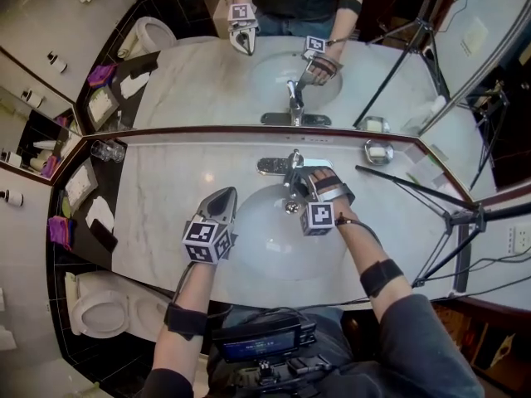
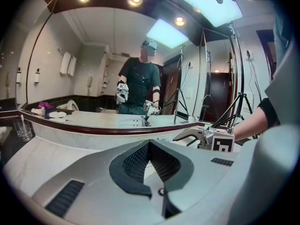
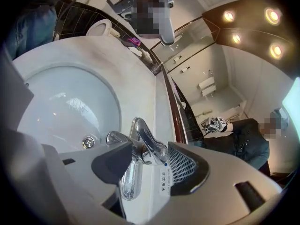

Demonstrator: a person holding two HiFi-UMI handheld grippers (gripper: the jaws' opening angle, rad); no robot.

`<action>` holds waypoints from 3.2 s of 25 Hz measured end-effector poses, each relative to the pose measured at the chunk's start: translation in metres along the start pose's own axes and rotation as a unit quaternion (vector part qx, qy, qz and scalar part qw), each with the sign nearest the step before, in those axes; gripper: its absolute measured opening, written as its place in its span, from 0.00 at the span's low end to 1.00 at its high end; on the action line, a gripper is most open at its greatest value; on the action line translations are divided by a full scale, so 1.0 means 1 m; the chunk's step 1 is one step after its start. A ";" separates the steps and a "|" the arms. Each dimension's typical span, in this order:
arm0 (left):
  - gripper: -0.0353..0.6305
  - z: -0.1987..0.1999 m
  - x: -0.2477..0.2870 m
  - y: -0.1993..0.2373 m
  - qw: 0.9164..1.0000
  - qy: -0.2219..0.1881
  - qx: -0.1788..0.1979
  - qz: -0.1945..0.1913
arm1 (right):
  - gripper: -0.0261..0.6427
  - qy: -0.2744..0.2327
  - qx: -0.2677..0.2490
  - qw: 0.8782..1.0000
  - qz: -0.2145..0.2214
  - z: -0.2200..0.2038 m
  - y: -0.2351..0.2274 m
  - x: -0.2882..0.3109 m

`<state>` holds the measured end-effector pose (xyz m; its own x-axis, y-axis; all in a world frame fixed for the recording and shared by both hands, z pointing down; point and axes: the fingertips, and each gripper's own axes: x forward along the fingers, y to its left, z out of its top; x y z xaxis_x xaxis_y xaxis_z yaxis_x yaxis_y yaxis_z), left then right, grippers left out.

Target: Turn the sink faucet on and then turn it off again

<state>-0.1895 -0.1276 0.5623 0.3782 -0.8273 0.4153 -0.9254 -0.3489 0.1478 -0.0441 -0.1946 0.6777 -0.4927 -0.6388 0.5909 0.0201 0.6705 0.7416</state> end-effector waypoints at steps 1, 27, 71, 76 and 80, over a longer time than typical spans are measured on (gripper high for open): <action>0.05 -0.001 -0.001 0.002 1.000 0.001 -0.001 0.002 | 0.43 0.002 -0.005 1.000 0.002 0.000 0.001 0.004; 0.05 -0.024 0.009 0.018 1.000 0.019 -0.020 0.009 | 0.42 0.008 0.017 1.000 0.017 0.012 -0.024 0.042; 0.05 -0.006 0.006 0.014 1.000 -0.004 -0.027 0.004 | 0.44 0.032 0.225 0.969 0.092 -0.013 -0.040 0.024; 0.05 -0.001 0.006 0.009 1.000 -0.009 -0.024 -0.001 | 0.44 0.022 0.270 0.958 0.093 -0.017 -0.040 -0.002; 0.05 0.005 0.006 0.003 1.000 -0.014 -0.019 -0.007 | 0.34 0.004 0.329 0.941 0.075 -0.021 -0.047 -0.029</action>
<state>-0.1900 -0.1356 0.5607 0.3917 -0.8345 0.3876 -0.9198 -0.3441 0.1887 -0.0123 -0.2155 0.6320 -0.5201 -0.5189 0.6784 -0.4552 0.8405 0.2939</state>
